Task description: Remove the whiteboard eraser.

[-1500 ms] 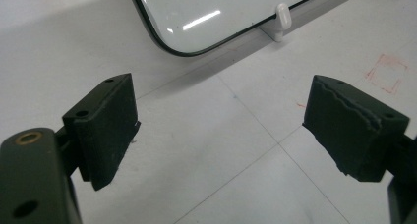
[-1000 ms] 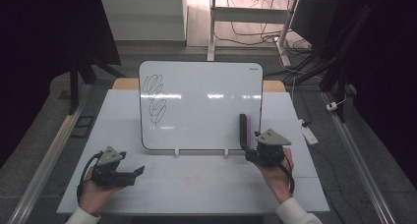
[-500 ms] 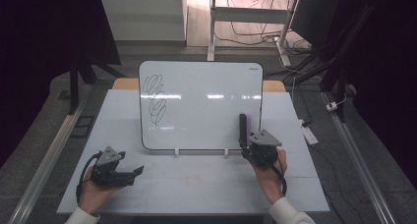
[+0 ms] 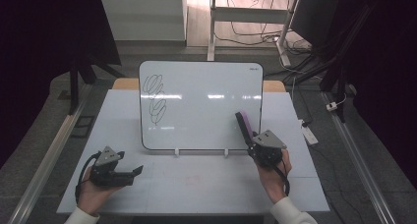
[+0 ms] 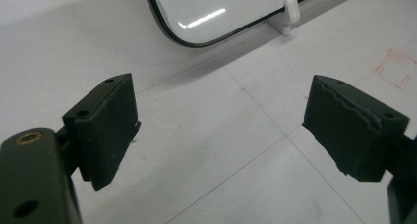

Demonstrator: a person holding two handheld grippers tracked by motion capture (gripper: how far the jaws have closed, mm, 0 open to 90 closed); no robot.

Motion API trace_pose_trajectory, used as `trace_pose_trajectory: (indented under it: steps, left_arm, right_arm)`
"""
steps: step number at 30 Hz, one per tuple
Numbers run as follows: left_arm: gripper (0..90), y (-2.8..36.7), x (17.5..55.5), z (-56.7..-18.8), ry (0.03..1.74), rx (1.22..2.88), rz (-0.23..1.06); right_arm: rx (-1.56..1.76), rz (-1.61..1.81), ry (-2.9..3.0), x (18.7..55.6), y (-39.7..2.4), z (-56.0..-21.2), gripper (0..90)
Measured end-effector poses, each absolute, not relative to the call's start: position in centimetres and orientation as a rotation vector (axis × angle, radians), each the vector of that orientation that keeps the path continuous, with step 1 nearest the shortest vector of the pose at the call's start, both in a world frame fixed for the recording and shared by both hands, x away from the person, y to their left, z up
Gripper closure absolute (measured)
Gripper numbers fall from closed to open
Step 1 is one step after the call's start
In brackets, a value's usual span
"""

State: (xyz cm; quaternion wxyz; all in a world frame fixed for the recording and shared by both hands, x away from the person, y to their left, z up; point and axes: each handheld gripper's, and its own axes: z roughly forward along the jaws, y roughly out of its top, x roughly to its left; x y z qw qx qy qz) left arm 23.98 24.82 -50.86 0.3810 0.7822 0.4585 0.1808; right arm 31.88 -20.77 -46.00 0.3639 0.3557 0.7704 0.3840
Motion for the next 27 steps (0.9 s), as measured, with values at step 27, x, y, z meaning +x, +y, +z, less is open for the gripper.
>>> trace_pose_trajectory:
  steps: [27]
  left_arm:
    - [15.8, 22.3, 24.2, -48.9, 1.062, 1.979, 0.342]
  right_arm:
    - [0.577, 1.115, 2.155, 28.4, -17.6, -47.1, 67.5]
